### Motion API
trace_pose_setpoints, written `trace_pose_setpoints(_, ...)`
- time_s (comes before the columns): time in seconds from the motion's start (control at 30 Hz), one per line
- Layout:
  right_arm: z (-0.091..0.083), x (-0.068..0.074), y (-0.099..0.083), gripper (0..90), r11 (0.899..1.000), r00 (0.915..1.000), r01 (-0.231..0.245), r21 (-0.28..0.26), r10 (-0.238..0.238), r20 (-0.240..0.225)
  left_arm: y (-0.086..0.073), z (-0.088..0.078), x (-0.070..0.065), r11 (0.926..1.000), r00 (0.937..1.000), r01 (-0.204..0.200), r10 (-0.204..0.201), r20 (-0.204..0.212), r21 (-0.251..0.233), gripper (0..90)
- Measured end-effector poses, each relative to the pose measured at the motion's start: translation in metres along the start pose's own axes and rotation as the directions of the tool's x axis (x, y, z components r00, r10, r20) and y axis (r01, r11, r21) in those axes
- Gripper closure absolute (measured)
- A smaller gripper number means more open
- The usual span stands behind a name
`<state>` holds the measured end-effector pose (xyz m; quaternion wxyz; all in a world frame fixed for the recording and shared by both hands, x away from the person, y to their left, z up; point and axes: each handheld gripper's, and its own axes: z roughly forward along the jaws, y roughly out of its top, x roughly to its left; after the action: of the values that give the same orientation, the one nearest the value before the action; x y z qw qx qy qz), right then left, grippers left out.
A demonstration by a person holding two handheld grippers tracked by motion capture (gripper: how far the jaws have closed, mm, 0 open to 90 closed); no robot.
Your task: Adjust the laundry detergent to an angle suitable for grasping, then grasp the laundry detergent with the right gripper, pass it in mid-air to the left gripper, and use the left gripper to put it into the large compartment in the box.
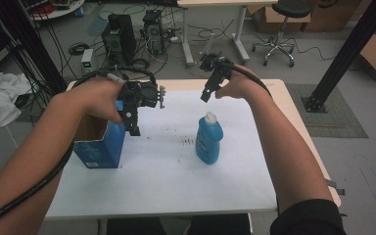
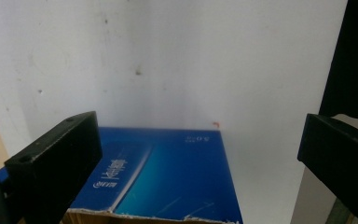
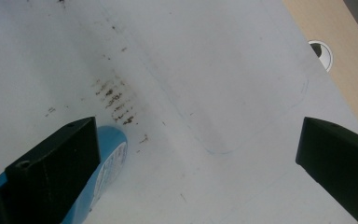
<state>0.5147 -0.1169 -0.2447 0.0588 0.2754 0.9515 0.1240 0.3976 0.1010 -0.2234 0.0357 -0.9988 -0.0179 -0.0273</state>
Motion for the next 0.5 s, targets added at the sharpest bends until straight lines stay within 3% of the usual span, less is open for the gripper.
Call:
trace_pose_setpoints(0.37, 0.0028, -0.0008, -0.0014, 0.0, 1.000, 1.0000, 0.003, -0.006, -0.003, 0.004, 0.0026, 0.0052, -0.0015, 1.0000, 0.9999, -0.008, 0.008, 0.010, 0.001, 0.1)
trace_pose_setpoints(0.5, 0.0037, -0.0008, -0.0032, 0.0, 1.000, 1.0000, -0.007, -0.030, 0.007, 0.002, 0.0027, 0.0078, -0.0019, 0.9997, 0.9999, 0.008, -0.008, 0.010, -0.024, 0.1)
